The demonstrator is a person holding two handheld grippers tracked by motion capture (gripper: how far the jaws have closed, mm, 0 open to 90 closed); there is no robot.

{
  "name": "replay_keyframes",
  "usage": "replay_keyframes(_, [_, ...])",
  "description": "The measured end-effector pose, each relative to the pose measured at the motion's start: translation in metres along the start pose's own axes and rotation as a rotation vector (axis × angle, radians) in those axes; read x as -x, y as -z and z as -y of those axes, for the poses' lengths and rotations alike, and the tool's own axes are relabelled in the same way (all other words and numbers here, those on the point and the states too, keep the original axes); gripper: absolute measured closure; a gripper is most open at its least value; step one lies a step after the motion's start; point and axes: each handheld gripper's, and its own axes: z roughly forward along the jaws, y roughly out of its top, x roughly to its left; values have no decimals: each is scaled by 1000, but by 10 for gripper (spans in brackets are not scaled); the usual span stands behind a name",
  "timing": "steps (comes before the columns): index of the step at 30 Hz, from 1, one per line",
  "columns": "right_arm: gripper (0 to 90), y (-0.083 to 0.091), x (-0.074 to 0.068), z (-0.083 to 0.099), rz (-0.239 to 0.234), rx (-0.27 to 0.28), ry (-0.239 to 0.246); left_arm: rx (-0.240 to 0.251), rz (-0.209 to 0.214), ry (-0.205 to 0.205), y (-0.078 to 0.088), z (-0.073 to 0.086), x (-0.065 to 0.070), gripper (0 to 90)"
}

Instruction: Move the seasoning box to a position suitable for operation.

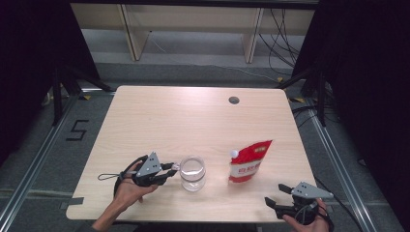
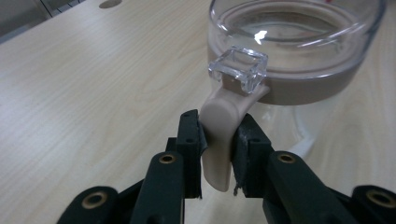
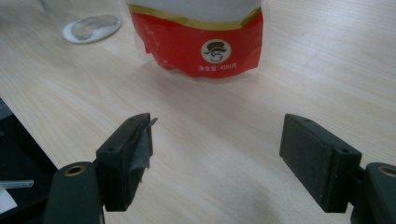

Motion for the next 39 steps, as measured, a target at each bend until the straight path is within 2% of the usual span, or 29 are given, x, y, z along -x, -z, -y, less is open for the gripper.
replay_keyframes(1, [263,1,-1,0,1,-10,-12,-8,4,-6,2,0,1,737])
replay_keyframes(4, [263,0,0,0,3,-5,-3,-3,3,-1,4,2,6,735])
replay_keyframes(5, [264,0,-3,0,-6,-9,-34,-1,3,6,4,2,6,735])
replay_keyframes(6, [264,0,-3,0,-6,-9,-34,2,4,10,4,2,6,735])
replay_keyframes(8, [263,-2,-1,0,-5,0,-4,6,4,16,4,2,7,736])
replay_keyframes(11, [264,-2,-2,-1,-8,0,-7,11,22,16,4,3,9,735])
replay_keyframes(12, [263,-1,-4,-1,-8,-3,-27,13,16,24,4,2,11,735])
replay_keyframes(13, [263,-2,-4,-1,-14,-11,-40,22,29,20,2,1,13,735])
replay_keyframes(14, [263,-2,-4,-1,-14,-11,-40,22,29,20,2,1,13,734])
replay_keyframes(15, [263,-2,-4,-1,-16,-12,-37,32,37,9,1,1,16,734])
replay_keyframes(16, [263,-2,-2,-1,-11,-2,-7,32,37,9,1,1,16,734])
replay_keyframes(17, [263,-3,-2,-1,-12,-3,1,26,42,10,-1,-1,17,735])
replay_keyframes(20, [264,-3,-2,0,-12,-4,0,28,44,13,-2,-2,19,735])
replay_keyframes(21, [264,-4,-1,0,-10,-5,2,27,47,3,-3,-2,19,735])
replay_keyframes(22, [263,-4,-3,1,-29,-25,-33,28,51,6,-4,-3,20,735])
replay_keyframes(23, [263,-4,-3,1,-29,-25,-33,21,51,-4,-4,-3,20,735])
replay_keyframes(24, [263,-5,-2,0,-29,-16,-8,19,66,7,-6,-4,21,734])
replay_keyframes(25, [263,-5,-2,0,-29,-16,-8,20,55,-9,-6,-4,22,734])
replay_keyframes(27, [263,-4,-2,0,-33,-11,2,27,65,-6,-10,-6,23,735])
replay_keyframes(29, [263,-5,-3,0,-43,-14,-14,31,63,-8,-11,-6,23,735])
replay_keyframes(30, [263,-5,-3,0,-43,-14,-14,35,66,-4,-12,-7,23,735])
replay_keyframes(31, [263,-5,-3,0,-39,-10,-3,27,65,-23,-13,-7,21,736])
replay_keyframes(38, [263,-5,-4,0,-27,-17,-2,37,82,-16,-16,-8,19,737])
replay_keyframes(39, [264,-5,-4,0,-29,-13,0,32,86,-30,-16,-8,19,736])
